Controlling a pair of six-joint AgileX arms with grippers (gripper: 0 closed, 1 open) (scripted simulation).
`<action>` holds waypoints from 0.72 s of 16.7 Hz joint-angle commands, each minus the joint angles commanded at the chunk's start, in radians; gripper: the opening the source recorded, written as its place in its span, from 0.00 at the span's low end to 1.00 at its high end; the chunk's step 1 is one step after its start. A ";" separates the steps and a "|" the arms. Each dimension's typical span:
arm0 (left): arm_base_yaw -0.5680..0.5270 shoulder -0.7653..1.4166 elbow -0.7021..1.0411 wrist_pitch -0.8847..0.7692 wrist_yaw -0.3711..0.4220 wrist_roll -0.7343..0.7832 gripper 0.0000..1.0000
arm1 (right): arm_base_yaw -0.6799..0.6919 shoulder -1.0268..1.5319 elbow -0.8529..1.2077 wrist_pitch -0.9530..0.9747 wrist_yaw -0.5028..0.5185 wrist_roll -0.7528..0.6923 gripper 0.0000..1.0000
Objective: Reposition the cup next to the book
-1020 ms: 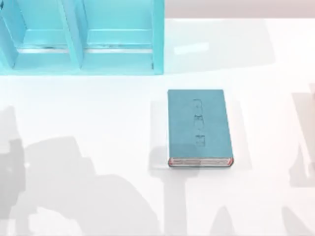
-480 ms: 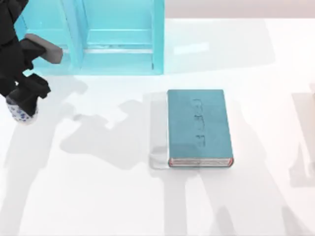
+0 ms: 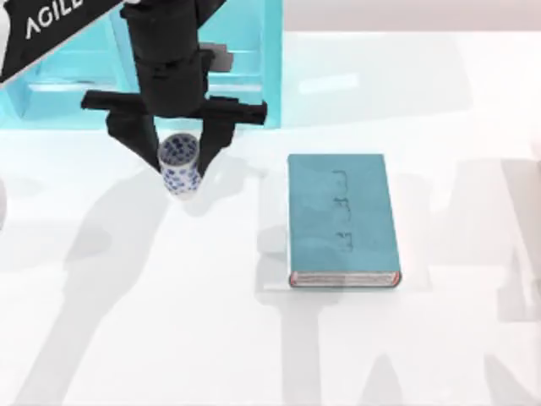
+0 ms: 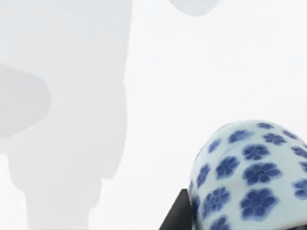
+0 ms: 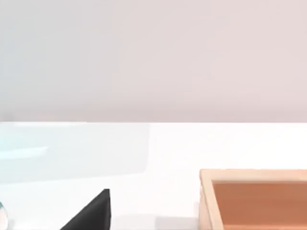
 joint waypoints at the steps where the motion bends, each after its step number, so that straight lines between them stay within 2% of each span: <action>1: -0.034 0.008 0.028 -0.006 -0.003 -0.072 0.00 | 0.000 0.000 0.000 0.000 0.000 0.000 1.00; 5: -0.127 0.025 0.102 -0.020 -0.014 -0.250 0.00 | 0.000 0.000 0.000 0.000 0.000 0.000 1.00; 12: -0.137 0.025 0.111 -0.022 -0.015 -0.273 0.00 | 0.000 0.000 0.000 0.000 0.000 0.000 1.00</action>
